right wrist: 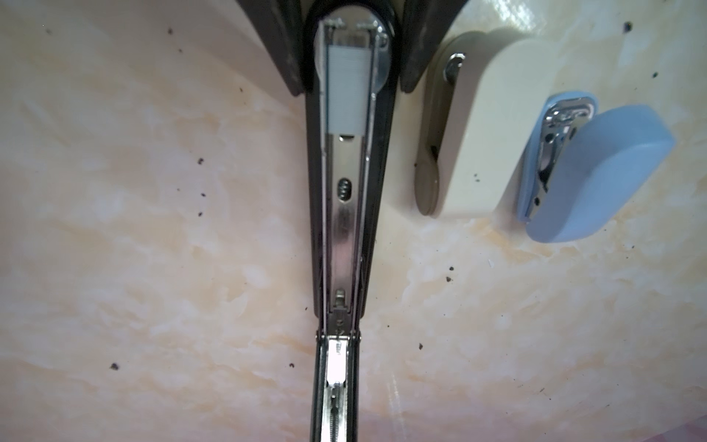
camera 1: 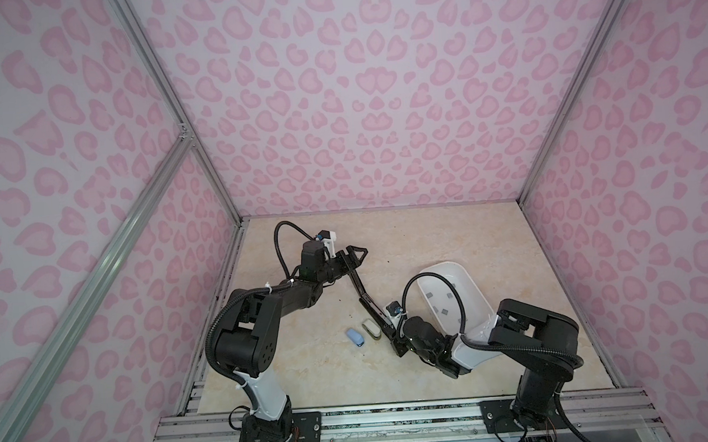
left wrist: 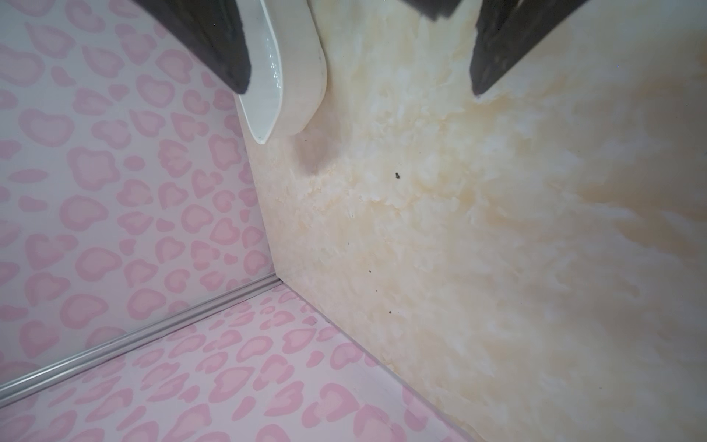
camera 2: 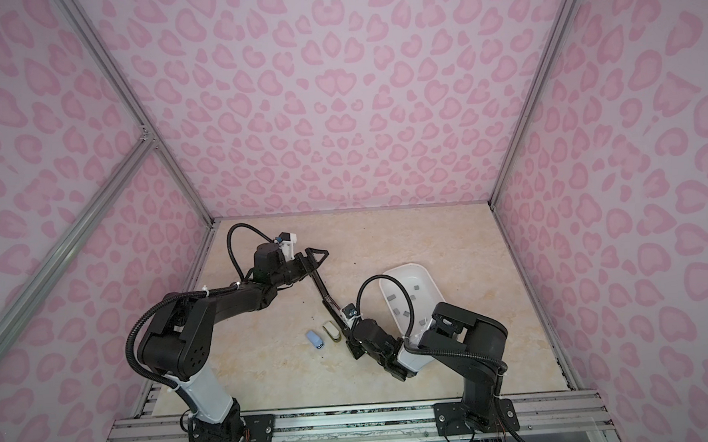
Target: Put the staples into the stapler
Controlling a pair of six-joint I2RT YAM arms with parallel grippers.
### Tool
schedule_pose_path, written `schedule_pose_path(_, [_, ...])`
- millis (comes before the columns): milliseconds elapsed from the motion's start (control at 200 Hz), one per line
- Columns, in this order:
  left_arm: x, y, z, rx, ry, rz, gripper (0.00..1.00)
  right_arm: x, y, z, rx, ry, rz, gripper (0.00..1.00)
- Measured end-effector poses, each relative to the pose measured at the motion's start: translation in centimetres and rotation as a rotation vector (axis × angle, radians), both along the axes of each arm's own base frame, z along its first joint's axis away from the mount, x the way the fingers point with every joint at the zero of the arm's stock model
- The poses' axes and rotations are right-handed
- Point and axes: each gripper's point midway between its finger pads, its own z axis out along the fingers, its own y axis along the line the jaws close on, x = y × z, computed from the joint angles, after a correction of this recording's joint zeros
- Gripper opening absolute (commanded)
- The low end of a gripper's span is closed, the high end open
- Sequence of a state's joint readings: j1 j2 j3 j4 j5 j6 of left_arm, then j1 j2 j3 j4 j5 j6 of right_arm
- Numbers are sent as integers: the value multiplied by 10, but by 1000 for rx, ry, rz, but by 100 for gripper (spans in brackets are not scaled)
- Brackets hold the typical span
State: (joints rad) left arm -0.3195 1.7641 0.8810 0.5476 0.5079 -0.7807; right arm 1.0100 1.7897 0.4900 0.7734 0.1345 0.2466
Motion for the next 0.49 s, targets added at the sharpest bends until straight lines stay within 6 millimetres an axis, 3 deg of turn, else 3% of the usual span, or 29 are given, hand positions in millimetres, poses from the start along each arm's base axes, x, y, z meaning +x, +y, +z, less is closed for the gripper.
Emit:
schedule_pose_path(240, [-25,-14,-8,32,-5,-52,92,-1,1,2,-3,1,7,37])
schedule_pose_path(495, [-38,-21,-9,54,-23,-67,92,-2,1,10,-13,-5,19,42])
